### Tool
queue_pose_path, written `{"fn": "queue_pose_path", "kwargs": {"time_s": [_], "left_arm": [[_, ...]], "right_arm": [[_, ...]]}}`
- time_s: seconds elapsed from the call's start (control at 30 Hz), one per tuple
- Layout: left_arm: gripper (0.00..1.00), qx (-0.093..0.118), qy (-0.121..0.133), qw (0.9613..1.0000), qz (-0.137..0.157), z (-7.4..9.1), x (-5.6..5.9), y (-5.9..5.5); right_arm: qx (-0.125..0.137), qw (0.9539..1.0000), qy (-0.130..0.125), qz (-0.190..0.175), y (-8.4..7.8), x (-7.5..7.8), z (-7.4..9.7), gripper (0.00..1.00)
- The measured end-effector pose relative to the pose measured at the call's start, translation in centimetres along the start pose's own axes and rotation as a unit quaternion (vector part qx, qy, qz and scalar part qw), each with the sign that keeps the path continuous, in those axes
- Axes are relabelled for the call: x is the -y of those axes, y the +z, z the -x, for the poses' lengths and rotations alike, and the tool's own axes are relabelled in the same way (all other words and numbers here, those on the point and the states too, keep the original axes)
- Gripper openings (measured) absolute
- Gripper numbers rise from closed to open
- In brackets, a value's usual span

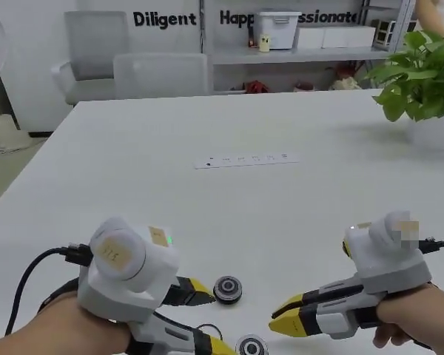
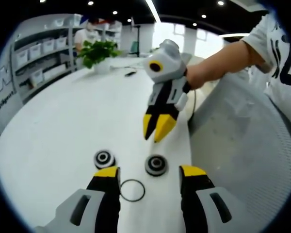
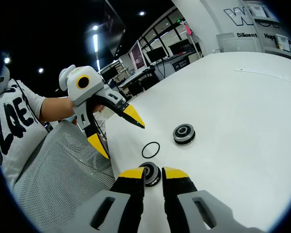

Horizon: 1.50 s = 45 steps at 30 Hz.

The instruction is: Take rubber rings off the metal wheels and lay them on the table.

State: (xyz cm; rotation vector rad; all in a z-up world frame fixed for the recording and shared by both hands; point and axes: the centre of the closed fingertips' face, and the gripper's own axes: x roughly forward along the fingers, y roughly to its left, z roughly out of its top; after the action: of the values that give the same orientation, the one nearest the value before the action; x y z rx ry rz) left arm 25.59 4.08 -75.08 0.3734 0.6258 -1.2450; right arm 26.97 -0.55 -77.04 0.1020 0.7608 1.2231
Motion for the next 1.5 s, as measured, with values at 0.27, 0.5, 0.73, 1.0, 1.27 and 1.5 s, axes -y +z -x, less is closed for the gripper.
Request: {"fn": "queue_pose_path", "kwargs": {"time_s": [0.27,0.5,0.73,1.0,1.27,1.5], "left_arm": [[0.47,-0.006,-0.014,0.9999,-0.002,-1.0,0.5,0.0],[0.45,-0.013,-0.022,0.9997,-0.003,-1.8,0.7,-0.3],[0.42,-0.021,-0.029,0.9994,-0.003,-2.4,0.9,-0.6],[0.37,-0.024,-0.041,0.9989,0.003,-3.3,1.3,-0.9],[0.31,-0.028,-0.046,0.9986,-0.001,-3.9,1.7,-1.0],[0.22,-0.025,-0.044,0.9986,-0.014,-4.2,1.6,-0.9]], "right_arm": [[-0.010,0.9999,0.009,0.004,-1.2,-0.1,-0.2,0.10],[-0.022,0.9995,0.016,0.018,-1.9,-0.1,-0.5,0.11],[-0.038,0.9978,0.027,0.047,-2.8,-0.4,-1.0,0.13],[-0.055,0.9946,0.029,0.083,-3.6,-0.4,-1.5,0.15],[-0.056,0.9930,0.027,0.101,-3.5,-0.1,-1.8,0.16],[-0.056,0.9926,0.028,0.104,-3.6,0.0,-2.0,0.16]]}}
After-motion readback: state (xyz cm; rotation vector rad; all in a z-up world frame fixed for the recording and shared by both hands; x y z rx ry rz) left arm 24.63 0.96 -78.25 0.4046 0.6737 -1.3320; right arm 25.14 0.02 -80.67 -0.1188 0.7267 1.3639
